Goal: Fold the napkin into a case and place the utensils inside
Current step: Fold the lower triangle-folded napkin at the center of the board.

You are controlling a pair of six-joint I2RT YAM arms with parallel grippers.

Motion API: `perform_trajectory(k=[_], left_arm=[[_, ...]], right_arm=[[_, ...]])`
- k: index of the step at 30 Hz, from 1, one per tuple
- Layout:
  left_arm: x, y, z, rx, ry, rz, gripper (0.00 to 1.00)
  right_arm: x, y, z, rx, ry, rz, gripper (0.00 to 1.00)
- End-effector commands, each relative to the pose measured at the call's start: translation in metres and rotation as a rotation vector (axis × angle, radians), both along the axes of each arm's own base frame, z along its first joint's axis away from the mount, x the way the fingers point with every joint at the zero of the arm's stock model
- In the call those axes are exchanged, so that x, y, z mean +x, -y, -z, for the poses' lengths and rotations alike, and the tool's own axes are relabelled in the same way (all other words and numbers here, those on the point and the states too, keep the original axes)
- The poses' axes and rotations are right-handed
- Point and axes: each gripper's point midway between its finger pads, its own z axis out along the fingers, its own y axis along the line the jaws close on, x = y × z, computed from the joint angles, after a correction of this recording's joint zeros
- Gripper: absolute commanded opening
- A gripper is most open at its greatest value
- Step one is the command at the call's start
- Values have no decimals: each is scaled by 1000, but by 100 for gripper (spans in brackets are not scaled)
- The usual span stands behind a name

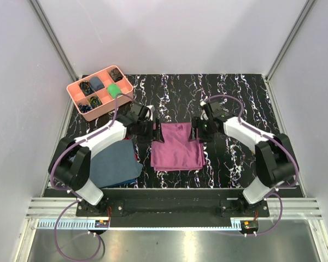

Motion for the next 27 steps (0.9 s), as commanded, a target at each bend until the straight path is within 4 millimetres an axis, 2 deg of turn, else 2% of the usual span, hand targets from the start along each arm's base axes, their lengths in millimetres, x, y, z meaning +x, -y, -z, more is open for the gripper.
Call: perform_trajectory(k=[1, 4, 5, 6, 7, 8, 9, 10, 11, 12, 13, 14, 15, 16, 17, 18, 19, 20, 21, 22, 23, 27], left_arm=[[-13, 40, -41, -142, 85, 72, 72], [-33, 59, -38, -153, 68, 107, 68], [-33, 69, -42, -187, 87, 113, 66], [-38, 80, -44, -226, 66, 114, 63], [-49, 97, -48, -256, 70, 151, 58], [-48, 113, -51, -297, 91, 171, 53], [-49, 124, -56, -315, 105, 171, 52], [-60, 141, -58, -325, 120, 213, 52], [-62, 151, -51, -313, 126, 231, 64], [-57, 162, -56, -299, 171, 232, 73], [-68, 175, -56, -297, 178, 271, 75], [-70, 183, -43, -274, 163, 289, 75], [-65, 193, -47, -271, 184, 290, 74], [-70, 202, -34, -247, 165, 306, 69], [-72, 206, -30, -233, 161, 314, 62], [-66, 214, -36, -233, 183, 305, 58], [-71, 218, -23, -201, 159, 315, 54], [-69, 225, -27, -205, 164, 307, 50], [-71, 229, -25, -201, 160, 309, 49], [-73, 227, -11, -161, 131, 307, 49], [-68, 229, -14, -141, 150, 289, 47], [-74, 223, 2, -31, 139, 263, 43]], right_arm=[[-27, 48, 9, -141, -29, 89, 67], [-34, 53, 13, -141, -33, 76, 68], [-38, 55, 16, -139, -48, 78, 68], [-40, 53, 13, -114, -50, 78, 68], [-40, 61, 14, -104, -58, 121, 68], [-43, 68, 19, -92, -81, 186, 67], [-42, 71, 12, -55, -63, 222, 66], [-36, 80, 9, -24, -47, 271, 63], [-42, 80, 10, 17, -72, 287, 62], [-42, 80, 6, 44, -63, 286, 62], [-42, 80, 5, 58, -66, 285, 61], [-45, 83, 7, 72, -84, 296, 59], [-48, 82, 7, 83, -86, 296, 56], [-48, 83, 8, 90, -85, 301, 49], [-51, 85, 11, 102, -98, 306, 45], [-50, 84, 10, 114, -92, 301, 43], [-51, 83, 12, 126, -87, 291, 40], [-53, 79, 13, 146, -96, 275, 40], [-53, 77, 13, 157, -92, 264, 40], [-56, 77, 18, 158, -108, 262, 39], [-58, 76, 22, 164, -119, 258, 40], [-61, 69, 30, 204, -141, 239, 40]])
